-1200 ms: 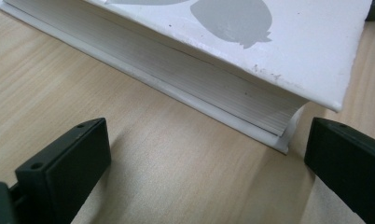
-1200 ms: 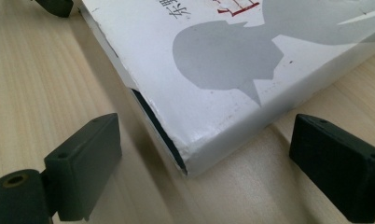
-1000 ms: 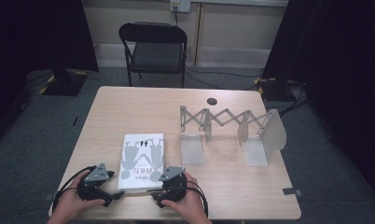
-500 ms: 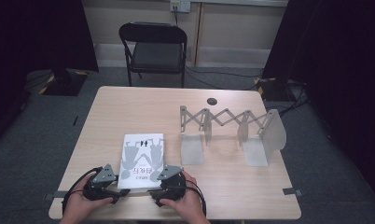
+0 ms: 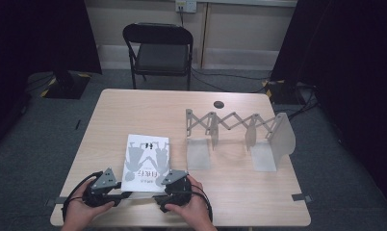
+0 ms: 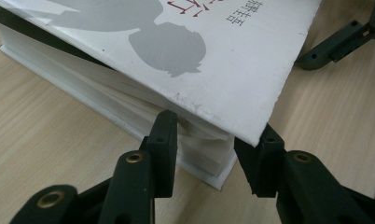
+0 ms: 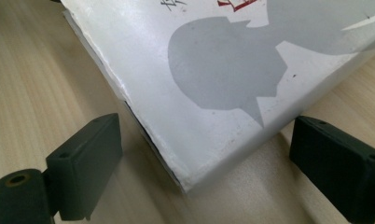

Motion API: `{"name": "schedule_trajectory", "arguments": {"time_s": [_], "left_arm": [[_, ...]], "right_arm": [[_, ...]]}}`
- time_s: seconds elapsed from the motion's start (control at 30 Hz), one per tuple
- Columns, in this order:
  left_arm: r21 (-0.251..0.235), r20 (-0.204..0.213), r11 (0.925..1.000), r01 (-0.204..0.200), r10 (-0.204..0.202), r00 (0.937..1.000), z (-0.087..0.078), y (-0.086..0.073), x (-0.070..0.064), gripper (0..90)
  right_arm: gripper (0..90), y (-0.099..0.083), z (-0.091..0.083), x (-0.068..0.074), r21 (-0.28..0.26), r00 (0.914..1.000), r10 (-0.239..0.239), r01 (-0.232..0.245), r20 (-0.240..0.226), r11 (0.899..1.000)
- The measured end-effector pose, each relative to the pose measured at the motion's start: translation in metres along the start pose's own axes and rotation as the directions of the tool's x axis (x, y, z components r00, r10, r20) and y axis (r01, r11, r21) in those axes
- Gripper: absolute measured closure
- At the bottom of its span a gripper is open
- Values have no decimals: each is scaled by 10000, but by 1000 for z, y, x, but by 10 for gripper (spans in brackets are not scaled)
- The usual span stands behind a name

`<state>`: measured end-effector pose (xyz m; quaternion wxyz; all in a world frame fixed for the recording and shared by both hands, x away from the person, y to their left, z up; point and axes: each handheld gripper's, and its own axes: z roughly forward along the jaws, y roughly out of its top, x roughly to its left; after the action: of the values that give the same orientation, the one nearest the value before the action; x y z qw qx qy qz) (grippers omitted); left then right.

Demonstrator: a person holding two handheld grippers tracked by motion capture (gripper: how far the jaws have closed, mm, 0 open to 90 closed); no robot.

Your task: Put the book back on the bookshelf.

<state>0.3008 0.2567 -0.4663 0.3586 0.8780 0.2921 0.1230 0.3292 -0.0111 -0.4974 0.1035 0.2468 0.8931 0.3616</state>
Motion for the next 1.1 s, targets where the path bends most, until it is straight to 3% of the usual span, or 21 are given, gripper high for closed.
{"name": "schedule_trajectory", "arguments": {"time_s": [0.13,0.23,0.33,0.47,0.63,0.73,0.83,1.1], "left_arm": [[-125,48,9999,-15,16,10000,-2,0,1,617],[-271,9,9996,-64,65,10000,-4,1,1,639],[-349,66,9994,-48,51,10000,-5,2,0,657],[-352,88,9994,-30,33,10000,-4,5,-2,661],[-520,-38,9986,-17,15,10000,-6,12,-6,668],[-529,-104,9986,-93,88,9999,-6,16,-9,674],[-491,-45,9987,-102,100,9999,-5,15,-8,678],[-490,-95,9987,-125,121,9999,-6,20,-9,682]], "right_arm": [[140,1,-3,-2,-226,9982,-288,301,532,9993],[135,4,-7,-3,-231,9976,-511,523,476,9984],[132,9,-12,1,-613,9938,-899,939,654,9937],[115,17,-14,7,-902,9912,-1006,1083,857,9900],[101,22,-7,14,-947,9786,-1568,1701,1330,9809],[94,28,-2,22,-723,9628,-1977,2138,1840,9742],[91,32,-1,23,-890,9690,-1673,1857,1816,9786],[91,34,2,26,-966,9648,-1506,1745,2155,9799]]}}
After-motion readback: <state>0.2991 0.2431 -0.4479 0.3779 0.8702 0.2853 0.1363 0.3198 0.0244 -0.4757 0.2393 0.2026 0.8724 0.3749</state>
